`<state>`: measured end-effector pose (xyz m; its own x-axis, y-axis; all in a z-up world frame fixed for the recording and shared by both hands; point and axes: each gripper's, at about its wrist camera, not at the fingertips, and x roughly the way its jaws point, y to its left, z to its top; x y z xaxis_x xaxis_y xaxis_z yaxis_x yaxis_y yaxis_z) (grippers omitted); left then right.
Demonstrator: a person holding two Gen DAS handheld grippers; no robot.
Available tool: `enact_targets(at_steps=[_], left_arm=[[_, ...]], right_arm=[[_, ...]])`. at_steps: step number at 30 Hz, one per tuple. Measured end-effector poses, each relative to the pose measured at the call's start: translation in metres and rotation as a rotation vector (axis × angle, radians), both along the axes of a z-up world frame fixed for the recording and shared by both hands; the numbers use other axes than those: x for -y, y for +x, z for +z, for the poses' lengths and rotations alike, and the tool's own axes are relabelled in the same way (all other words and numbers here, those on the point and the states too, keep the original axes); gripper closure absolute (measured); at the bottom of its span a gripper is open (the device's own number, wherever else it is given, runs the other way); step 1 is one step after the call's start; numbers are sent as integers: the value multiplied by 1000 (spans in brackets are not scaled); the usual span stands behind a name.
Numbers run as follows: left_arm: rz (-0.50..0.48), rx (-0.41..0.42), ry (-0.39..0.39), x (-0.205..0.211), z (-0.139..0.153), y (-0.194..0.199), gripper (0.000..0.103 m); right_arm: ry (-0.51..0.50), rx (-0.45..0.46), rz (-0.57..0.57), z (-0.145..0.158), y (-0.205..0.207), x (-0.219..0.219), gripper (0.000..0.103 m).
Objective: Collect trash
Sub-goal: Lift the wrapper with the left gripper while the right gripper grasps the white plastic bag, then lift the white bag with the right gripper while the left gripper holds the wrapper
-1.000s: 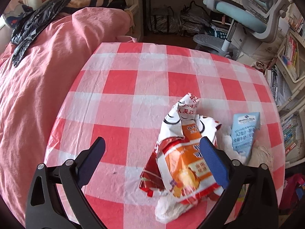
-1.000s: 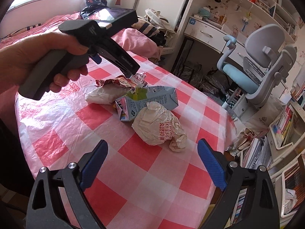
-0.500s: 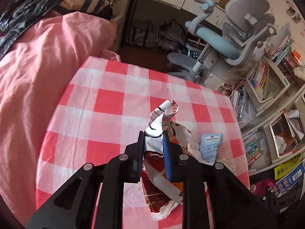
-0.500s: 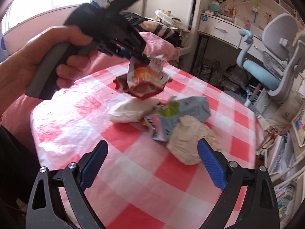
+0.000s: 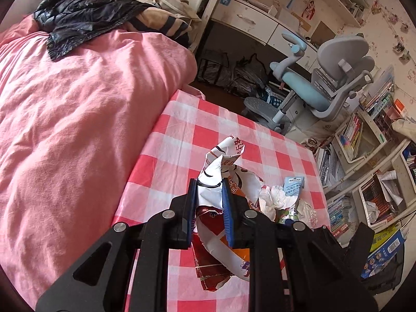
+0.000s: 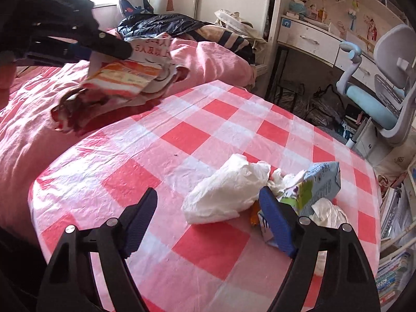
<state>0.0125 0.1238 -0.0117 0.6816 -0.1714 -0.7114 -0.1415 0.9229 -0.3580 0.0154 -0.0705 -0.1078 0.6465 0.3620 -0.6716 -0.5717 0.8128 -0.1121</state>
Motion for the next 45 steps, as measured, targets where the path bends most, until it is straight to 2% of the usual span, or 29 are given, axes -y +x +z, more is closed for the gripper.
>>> enact_targets(at_steps=[2,3,6,7,9,15,18,21,25,33,37,39,41,42,45], left_arm=[[-2,-5,9,-3,-1,3,85],[-4,-7,20,-4,-1,4,85],[-6,-5,48,-5,2,4,85],[-7,-1,46,-5,3,3,85],[-15,7,38,-5,7,2,85],[-45,10,39,3,9,-7,85],[-70,-6,53,12,5,-11,85],[-88,-32,72,21,-4,-14,85],[-119,-79,105,37,-19,-13,85],[-221,-228,212,68,-65,6,85],[-248,-282,276,81,-81,13,80],[-258,-310,309,86,-89,15,76],[-275,-323,337,91,-95,16,75],[-283,-321,337,93,-95,16,75],[-288,-297,323,94,-91,15,84]], right_arm=[[-30,-2,-29,-6,13,-5,37],[-57,-6,-36,-10,19,-7,52],[-109,-2,-35,-15,24,-10,81],[-117,-1,-29,-15,21,-8,87],[-127,-13,-6,-14,11,-4,91],[-146,-44,100,1,-39,13,91],[-174,-73,125,-1,-65,30,91],[-158,-130,76,-5,-64,49,91],[-52,-176,-56,-3,-47,81,90],[-15,-106,-108,11,-42,99,90],[21,-71,48,19,-60,82,91],[-11,-120,120,9,-65,68,91],[-96,-143,154,-7,-68,54,91],[-129,-149,146,-13,-66,50,91],[-175,-148,81,-22,-55,50,91]])
